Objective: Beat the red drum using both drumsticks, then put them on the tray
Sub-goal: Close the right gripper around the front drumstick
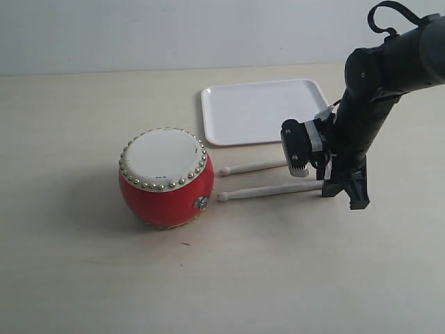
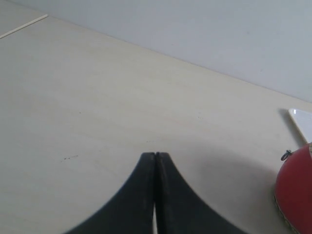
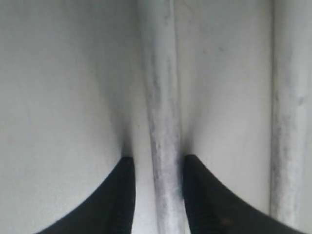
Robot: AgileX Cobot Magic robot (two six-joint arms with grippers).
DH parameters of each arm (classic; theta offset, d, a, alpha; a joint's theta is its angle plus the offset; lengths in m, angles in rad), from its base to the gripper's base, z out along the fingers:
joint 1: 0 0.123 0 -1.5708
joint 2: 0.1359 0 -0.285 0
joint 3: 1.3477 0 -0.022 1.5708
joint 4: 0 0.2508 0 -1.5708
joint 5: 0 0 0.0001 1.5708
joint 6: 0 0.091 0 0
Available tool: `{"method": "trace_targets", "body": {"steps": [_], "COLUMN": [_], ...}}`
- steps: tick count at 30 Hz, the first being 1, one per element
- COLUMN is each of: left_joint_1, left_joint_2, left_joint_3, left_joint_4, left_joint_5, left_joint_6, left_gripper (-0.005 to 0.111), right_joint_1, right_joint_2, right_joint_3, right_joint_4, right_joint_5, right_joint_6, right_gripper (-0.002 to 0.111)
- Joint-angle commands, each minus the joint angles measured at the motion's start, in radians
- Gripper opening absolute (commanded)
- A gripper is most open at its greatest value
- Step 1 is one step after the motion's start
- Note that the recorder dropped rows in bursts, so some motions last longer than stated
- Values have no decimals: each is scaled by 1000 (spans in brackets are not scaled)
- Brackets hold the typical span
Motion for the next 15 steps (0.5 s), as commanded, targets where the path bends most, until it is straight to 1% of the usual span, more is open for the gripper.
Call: {"method": "trace_targets", "body": {"steps": [1, 6, 11, 14, 15], "left_joint_1": [1, 1, 1, 1, 1], "left_joint_2": [-4, -4, -4, -4, -4], "left_joint_3": [4, 4, 4, 4, 4], "left_joint_4": [3, 3, 3, 3, 3], "left_joint_5": [-8, -8, -8, -8, -8], "left_joint_6": [-3, -3, -3, -3, -3], "left_gripper": [0, 0, 0, 0, 0], "right_joint_1": [2, 2, 2, 2, 2], "right_joint_2": [9, 9, 9, 7, 5], "right_joint_3": [-5, -5, -5, -5, -5], "right_joint_4": [0, 0, 0, 0, 0], "right_joint_5": [-2, -2, -2, -2, -2], "right_joint_6": [-2, 3, 3, 3, 3], "right_gripper": [20, 10, 6, 0, 0]}}
